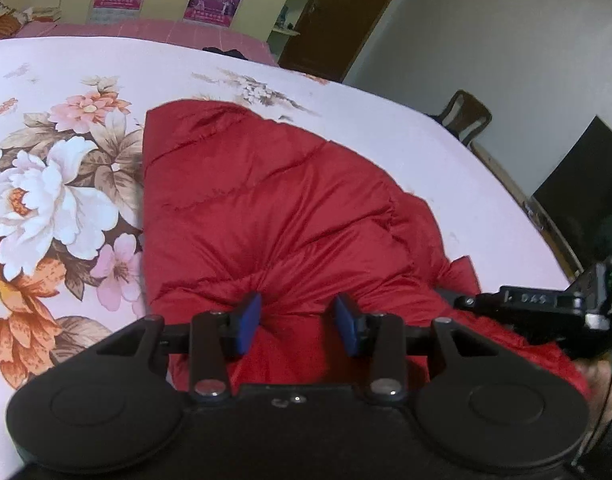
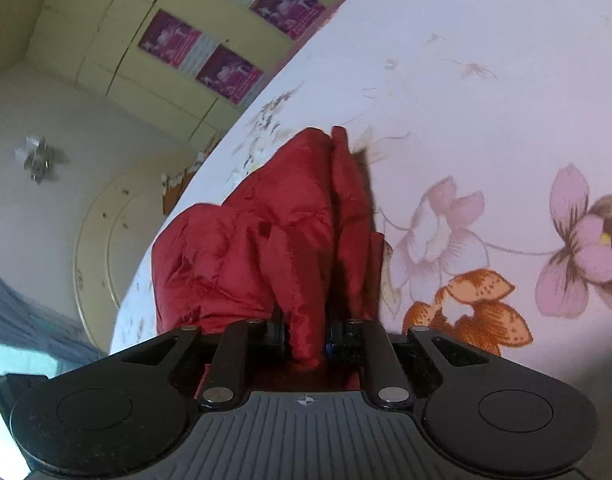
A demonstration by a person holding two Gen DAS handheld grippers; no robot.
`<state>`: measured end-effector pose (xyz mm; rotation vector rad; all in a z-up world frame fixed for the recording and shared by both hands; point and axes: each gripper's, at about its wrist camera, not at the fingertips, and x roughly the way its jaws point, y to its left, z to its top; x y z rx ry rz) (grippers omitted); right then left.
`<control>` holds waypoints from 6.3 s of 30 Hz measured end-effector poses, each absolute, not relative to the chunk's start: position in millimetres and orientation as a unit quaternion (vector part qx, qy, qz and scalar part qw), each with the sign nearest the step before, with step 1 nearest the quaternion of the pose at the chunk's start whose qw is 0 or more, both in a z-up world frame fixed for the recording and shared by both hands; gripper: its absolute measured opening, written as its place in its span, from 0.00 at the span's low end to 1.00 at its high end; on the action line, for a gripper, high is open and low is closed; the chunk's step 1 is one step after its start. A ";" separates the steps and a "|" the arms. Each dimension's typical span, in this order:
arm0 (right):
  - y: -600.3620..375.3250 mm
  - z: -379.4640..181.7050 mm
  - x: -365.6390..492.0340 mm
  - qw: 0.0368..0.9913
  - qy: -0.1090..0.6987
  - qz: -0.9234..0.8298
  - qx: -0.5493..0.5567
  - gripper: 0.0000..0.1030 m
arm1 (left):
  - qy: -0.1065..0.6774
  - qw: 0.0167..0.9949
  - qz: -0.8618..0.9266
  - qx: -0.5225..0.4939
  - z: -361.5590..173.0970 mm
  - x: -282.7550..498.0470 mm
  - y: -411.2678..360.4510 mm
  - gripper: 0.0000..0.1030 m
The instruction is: Fold large clothes
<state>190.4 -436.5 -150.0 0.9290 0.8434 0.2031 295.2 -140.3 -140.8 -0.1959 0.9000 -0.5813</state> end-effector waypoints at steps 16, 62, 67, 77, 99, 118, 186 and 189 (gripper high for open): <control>-359.4 -52.7 278.1 0.881 0.434 0.133 0.132 0.33 | 0.388 0.875 -0.284 -0.049 -100.3 369.9 -167.9 0.59; -359.9 -28.6 107.8 0.899 0.388 0.196 0.056 0.36 | 0.341 0.919 -0.196 -0.007 -80.5 159.2 -151.6 0.53; -386.7 -32.8 149.0 0.916 0.360 0.161 0.077 0.05 | 0.327 0.923 -0.201 0.011 -74.4 204.7 -161.8 0.53; -405.8 -103.9 187.8 0.893 0.414 0.120 0.128 0.05 | 0.374 0.908 -0.186 0.024 -122.8 237.6 -171.2 0.57; -473.2 -128.5 215.4 0.793 0.451 0.127 0.389 0.59 | 0.458 0.829 -0.145 -0.286 -155.8 288.8 -76.4 0.87; -447.9 -100.6 221.4 0.818 0.412 0.163 0.367 0.17 | 0.450 0.841 -0.192 -0.233 -135.9 294.6 -102.9 0.62; -122.0 -62.2 352.3 0.871 0.411 0.181 0.198 0.12 | 0.394 0.898 -0.154 -0.121 -79.3 389.5 196.9 0.69; -85.7 -64.1 362.0 0.876 0.418 0.206 0.123 0.12 | 0.412 0.888 -0.180 -0.093 -90.7 417.5 172.2 0.62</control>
